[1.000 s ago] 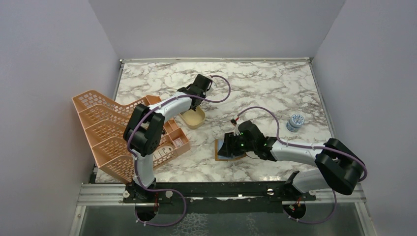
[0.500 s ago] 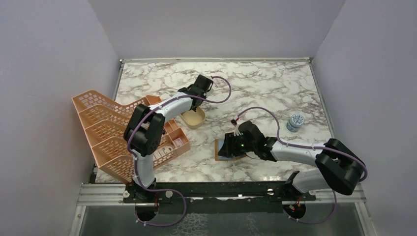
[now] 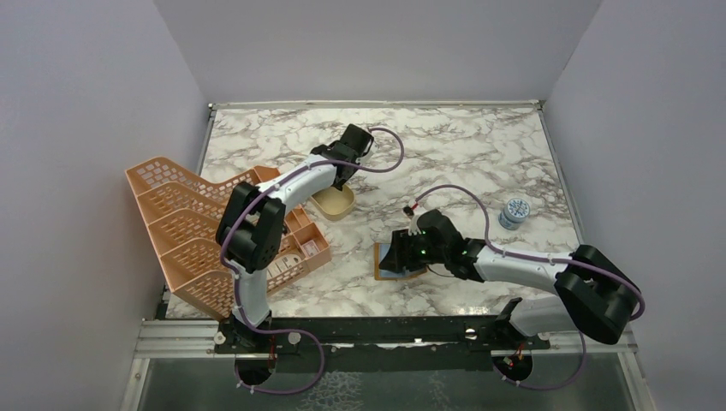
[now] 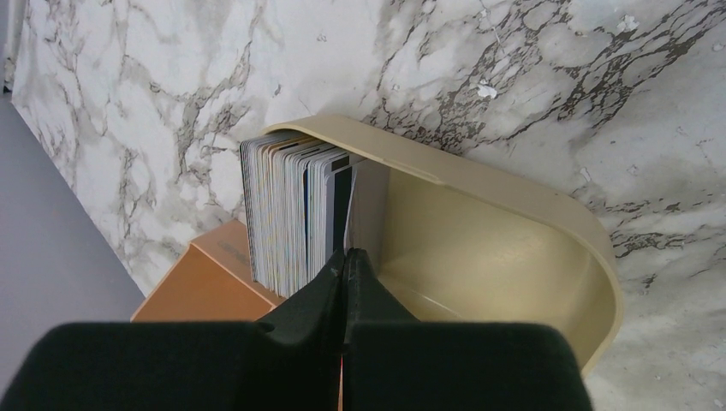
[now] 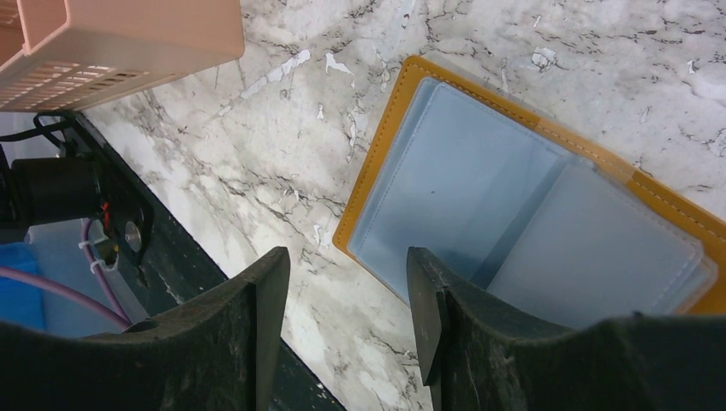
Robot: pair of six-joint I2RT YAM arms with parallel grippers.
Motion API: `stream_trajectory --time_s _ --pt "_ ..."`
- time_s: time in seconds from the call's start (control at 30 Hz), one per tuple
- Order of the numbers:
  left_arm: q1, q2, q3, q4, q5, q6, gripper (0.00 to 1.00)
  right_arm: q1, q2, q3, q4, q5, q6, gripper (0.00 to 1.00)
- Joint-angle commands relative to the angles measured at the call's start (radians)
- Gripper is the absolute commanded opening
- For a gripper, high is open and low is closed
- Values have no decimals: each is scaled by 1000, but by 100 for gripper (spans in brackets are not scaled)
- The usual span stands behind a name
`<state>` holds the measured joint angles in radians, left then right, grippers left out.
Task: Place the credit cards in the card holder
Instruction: Pick up the credit card from the storage box.
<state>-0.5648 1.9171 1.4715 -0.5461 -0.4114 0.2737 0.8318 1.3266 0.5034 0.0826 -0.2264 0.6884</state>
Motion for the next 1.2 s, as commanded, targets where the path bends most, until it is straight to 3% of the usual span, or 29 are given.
stream_trajectory --time_s 0.0,0.27,0.37,0.67,0.93,1.17 --pt "3 -27 46 -76 29 -54 0 5 -30 -12 0 14 13 53" --pt "3 -113 49 -96 158 -200 0 6 -111 7 -107 75 12 53" --pt "3 -160 42 -96 221 -263 0 6 -148 24 -191 150 -3 47" --pt "5 -298 -74 -35 613 -481 0 5 -179 53 -366 338 2 34" --pt "4 -419 -343 268 944 -717 0 4 -196 59 -435 419 27 31" --pt "-31 -465 -562 573 1017 -986 0 4 -210 79 -469 443 43 30"
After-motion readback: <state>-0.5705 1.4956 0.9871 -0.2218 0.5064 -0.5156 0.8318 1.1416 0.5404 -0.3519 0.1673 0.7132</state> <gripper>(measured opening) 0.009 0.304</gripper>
